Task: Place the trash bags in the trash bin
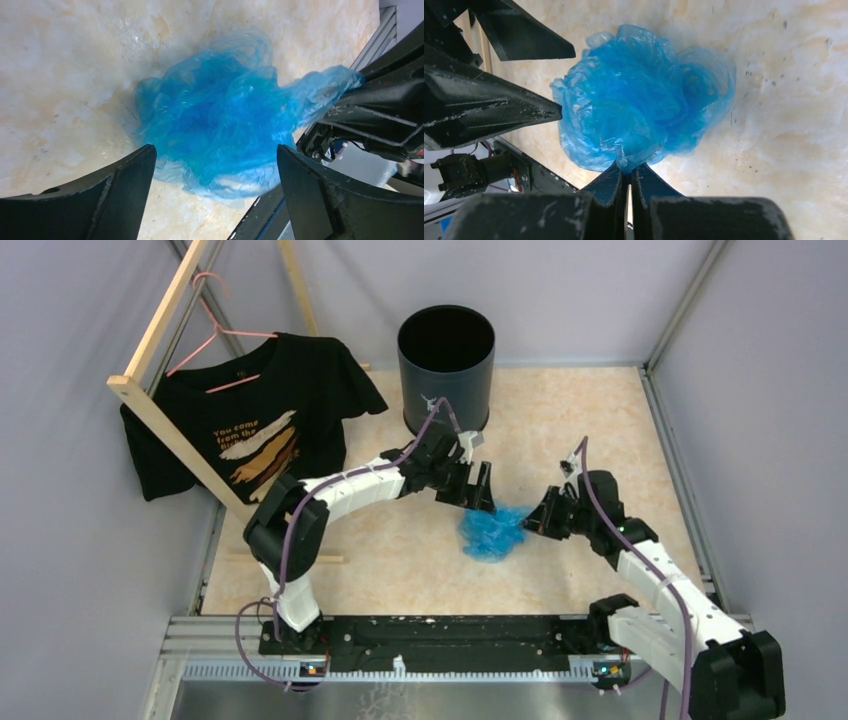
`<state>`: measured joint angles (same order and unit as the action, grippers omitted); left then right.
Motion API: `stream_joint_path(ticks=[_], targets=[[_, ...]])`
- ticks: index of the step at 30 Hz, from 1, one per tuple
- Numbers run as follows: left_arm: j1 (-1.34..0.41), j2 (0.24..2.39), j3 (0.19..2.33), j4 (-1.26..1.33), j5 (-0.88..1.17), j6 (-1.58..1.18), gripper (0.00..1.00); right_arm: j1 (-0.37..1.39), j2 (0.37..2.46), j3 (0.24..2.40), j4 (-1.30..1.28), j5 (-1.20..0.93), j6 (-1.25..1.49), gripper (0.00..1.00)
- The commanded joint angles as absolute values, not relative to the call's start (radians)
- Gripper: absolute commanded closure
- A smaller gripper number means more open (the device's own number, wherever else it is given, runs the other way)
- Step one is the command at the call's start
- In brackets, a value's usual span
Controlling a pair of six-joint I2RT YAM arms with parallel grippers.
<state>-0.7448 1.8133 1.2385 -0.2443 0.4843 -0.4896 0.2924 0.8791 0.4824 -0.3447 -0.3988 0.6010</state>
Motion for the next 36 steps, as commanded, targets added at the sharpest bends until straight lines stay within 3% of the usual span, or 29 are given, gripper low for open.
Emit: stream_joint_path(ticks=[1,7,15,18,23,25,27,33,36], targets=[[-0.747,1.679,1.268,-0.238,0.424,-0.423,0.02,0.301,0.864,0.62,-0.38,-0.345,0.529,1.0],[-0.749,1.579,1.259,-0.213,0.418,-0.391,0.01,0.301,0.834,0.826,-0.515,-0.31,0.488,1.0],[-0.752,1.25,1.101,0.021,0.413,-0.305,0.01,0.301,0.874,1.214,-0.59,-0.416,0.476,1.0],[-0.752,1.216,1.074,0.054,0.402,-0.308,0.01,0.301,0.859,1.161,-0.5,-0.453,0.51,1.0],[-0.752,1.27,1.107,0.006,0.376,-0.329,0.01,0.301,0.847,0.669,-0.163,-0.515,0.695,1.0],[-0.752,1.304,1.125,-0.044,0.36,-0.339,0.01,0.304,0.911,0.579,-0.031,-0.626,0.784,1.0],[-0.752,1.334,1.143,-0.074,0.352,-0.349,0.01,0.311,0.934,0.609,-0.01,-0.665,0.805,1.0],[-0.752,1.328,1.131,-0.068,0.35,-0.363,0.01,0.319,0.88,1.023,-0.285,-0.568,0.666,1.0],[-0.752,1.327,1.118,-0.042,0.383,-0.374,0.01,0.319,0.85,1.027,-0.279,-0.554,0.685,1.0]])
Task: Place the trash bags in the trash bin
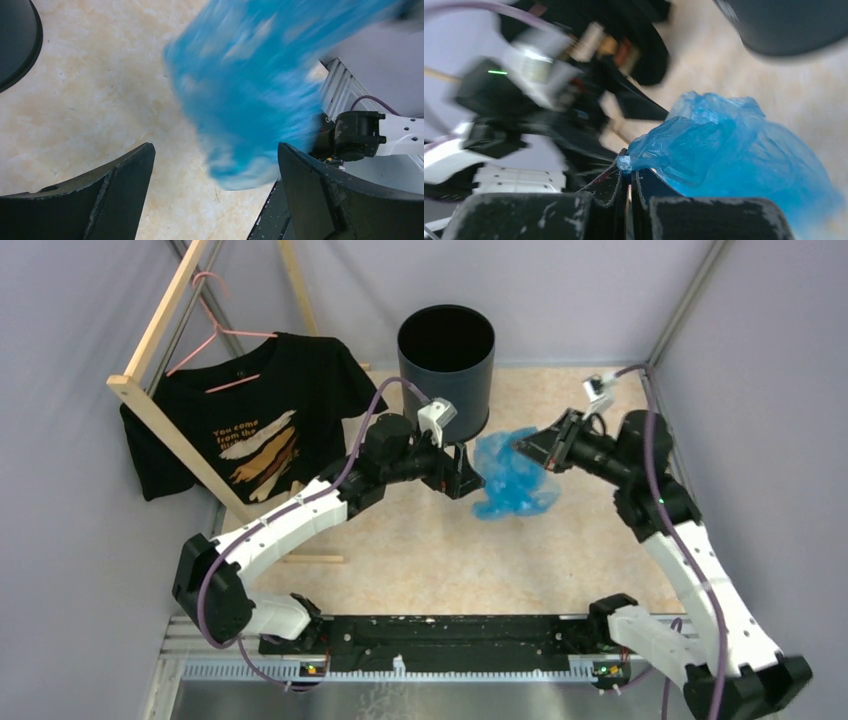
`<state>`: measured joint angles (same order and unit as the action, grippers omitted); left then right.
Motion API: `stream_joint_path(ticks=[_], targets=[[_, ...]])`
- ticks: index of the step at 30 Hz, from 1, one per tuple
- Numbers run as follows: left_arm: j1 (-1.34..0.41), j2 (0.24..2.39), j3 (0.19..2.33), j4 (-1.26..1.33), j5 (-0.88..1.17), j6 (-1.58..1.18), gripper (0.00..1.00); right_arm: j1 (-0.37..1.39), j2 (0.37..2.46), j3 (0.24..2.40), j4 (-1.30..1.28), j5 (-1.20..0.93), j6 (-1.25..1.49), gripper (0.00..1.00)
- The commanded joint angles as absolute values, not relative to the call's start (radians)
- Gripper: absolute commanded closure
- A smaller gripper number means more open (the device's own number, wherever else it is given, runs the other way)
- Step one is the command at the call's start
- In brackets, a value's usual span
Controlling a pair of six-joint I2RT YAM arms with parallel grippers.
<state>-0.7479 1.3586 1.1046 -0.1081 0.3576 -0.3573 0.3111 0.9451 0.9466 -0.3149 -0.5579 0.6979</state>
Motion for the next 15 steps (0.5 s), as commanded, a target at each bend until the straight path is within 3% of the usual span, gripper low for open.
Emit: stream_joint_path(ticks=[1,7,15], targets=[[-0.752,1.333,1.116,-0.038,0.394,-0.381,0.01,0.32,0.839,0.978,-0.259,-0.562,0.709,1.0],[-0.752,1.395,1.116,-0.02,0.464,-0.421,0.01,0.325,0.782,0.692,0.06,-0.66,0.927,1.0],[-0.75,1.304,1.095,-0.024,0.323,-0.367,0.01,0.327,0.787,0.75,-0.093,-0.658,0.819,1.0]])
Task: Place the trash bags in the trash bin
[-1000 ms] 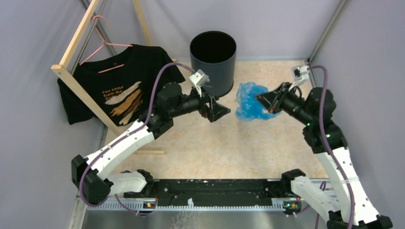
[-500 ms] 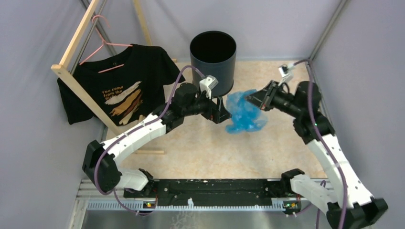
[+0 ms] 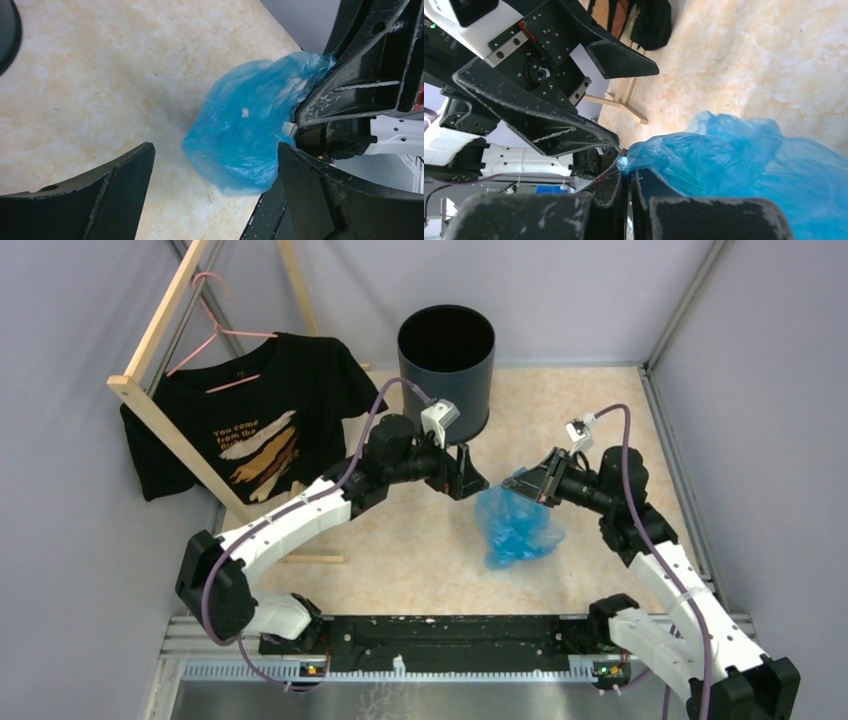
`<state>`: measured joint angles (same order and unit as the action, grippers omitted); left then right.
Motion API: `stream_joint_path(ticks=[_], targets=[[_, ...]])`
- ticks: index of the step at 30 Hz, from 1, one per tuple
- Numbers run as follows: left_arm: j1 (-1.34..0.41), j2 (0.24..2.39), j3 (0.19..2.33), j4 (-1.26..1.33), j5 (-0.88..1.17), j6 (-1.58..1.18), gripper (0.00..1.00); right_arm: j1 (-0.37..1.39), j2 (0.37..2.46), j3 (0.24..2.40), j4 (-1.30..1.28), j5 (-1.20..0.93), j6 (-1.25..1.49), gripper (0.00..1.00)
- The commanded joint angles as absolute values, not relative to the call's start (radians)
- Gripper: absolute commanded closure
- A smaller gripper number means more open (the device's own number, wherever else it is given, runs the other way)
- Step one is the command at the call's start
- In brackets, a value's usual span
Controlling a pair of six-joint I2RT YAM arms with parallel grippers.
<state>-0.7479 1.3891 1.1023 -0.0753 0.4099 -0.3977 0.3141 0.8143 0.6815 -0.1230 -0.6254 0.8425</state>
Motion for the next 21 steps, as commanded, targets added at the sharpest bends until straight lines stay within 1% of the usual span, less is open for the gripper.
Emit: stream_joint_path(ticks=[1,4,9,13,16,19,21], targets=[[-0.75,1.296,1.085,-0.015,0.304,-0.368,0.01,0.327,0.787,0.755,-0.088,-0.67,0.82,1.0],[-0.75,1.312,1.079,-0.011,0.298,-0.377,0.02,0.33,0.779,0.757,-0.081,-0.678,0.817,1.0],[-0.752,1.414,1.121,-0.068,0.331,-0.398,0.02,0.338,0.766,0.704,-0.03,-0.687,0.851,1.0],[-0.753,1.493,1.161,-0.134,0.345,-0.419,0.07,0.341,0.752,0.701,-0.044,-0.677,0.843,1.0],[-0.754,1.516,1.17,-0.148,0.345,-0.424,0.19,0.342,0.742,0.712,-0.089,-0.659,0.817,1.0],[-0.753,1.498,1.178,-0.169,0.285,-0.395,0.44,0.342,0.737,0.712,-0.115,-0.653,0.804,1.0],[-0.753,1.468,1.186,-0.186,0.224,-0.374,0.58,0.341,0.73,0.712,-0.133,-0.65,0.795,1.0]])
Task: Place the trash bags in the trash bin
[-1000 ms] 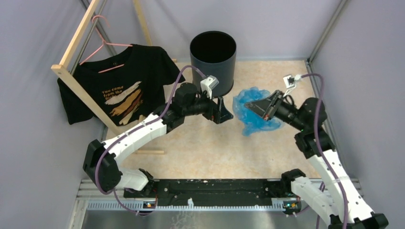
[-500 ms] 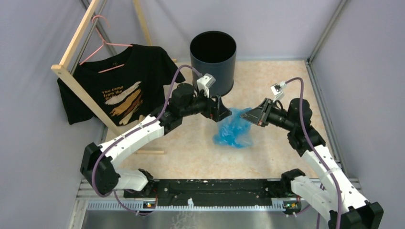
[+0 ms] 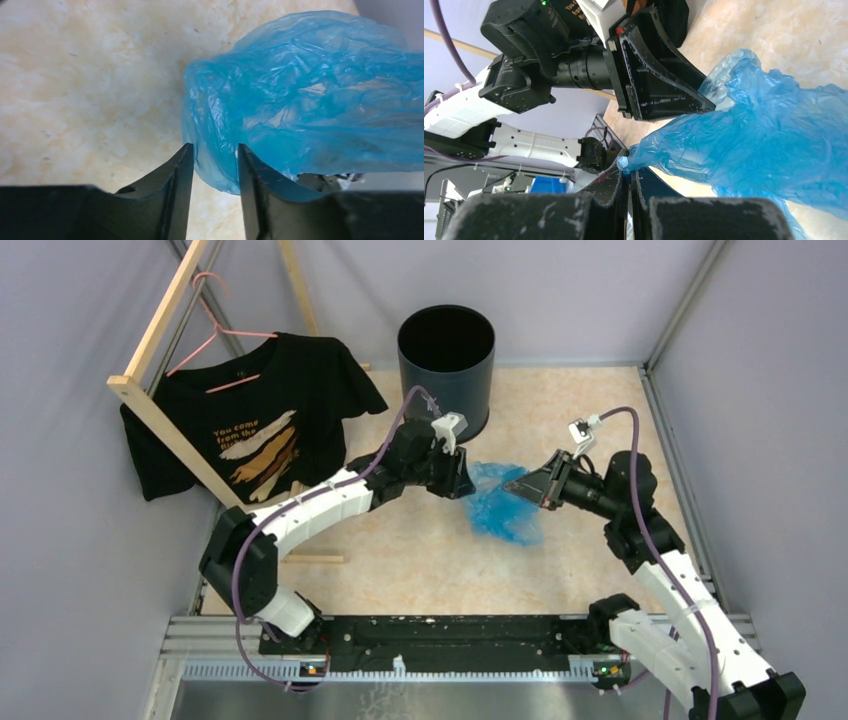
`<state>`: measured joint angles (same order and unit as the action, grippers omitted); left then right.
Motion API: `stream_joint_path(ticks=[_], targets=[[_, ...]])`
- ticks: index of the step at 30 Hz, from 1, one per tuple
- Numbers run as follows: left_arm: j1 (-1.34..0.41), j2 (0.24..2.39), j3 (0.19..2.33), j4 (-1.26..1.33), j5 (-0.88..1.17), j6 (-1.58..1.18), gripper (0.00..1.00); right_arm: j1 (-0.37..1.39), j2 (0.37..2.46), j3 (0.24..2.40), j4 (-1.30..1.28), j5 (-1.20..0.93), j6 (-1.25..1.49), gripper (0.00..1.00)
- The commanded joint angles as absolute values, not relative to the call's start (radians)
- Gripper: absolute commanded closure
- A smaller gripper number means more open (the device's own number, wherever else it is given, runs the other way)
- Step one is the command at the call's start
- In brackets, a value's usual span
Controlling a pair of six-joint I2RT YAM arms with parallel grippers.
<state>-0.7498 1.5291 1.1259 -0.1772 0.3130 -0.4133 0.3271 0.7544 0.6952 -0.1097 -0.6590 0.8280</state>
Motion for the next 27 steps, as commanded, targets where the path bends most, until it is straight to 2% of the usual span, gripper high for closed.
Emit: stream_joint_path(ticks=[1,4,7,13,17,20,24,26,27], targets=[[-0.753,1.451,1.189,-0.194,0.196,-0.364,0.64,0.341,0.726,0.71,-0.143,-0.645,0.789,1.0],[-0.753,1.377,1.181,-0.183,0.146,-0.331,0.79,0.341,0.715,0.713,-0.193,-0.608,0.763,1.0],[-0.753,1.283,1.133,-0.086,0.198,-0.292,0.87,0.341,0.71,0.718,-0.251,-0.552,0.732,1.0],[-0.758,1.193,1.089,0.036,0.395,-0.316,0.96,0.341,0.663,0.681,-0.315,-0.504,0.691,1.0],[-0.759,1.177,1.081,0.01,0.402,-0.402,1.0,0.342,0.603,0.638,-0.32,-0.506,0.697,0.99],[-0.759,1.165,1.058,0.011,0.403,-0.471,1.0,0.341,0.587,0.621,-0.29,-0.557,0.709,0.85],[-0.759,1.15,1.019,0.018,0.401,-0.517,1.0,0.341,0.568,0.622,-0.333,-0.567,0.685,0.75],[-0.759,1.135,1.0,0.009,0.374,-0.527,1.0,0.341,0.547,0.61,-0.36,-0.546,0.678,0.63],[-0.759,1.128,0.993,0.005,0.363,-0.532,1.0,0.341,0.534,0.593,-0.356,-0.54,0.693,0.51]])
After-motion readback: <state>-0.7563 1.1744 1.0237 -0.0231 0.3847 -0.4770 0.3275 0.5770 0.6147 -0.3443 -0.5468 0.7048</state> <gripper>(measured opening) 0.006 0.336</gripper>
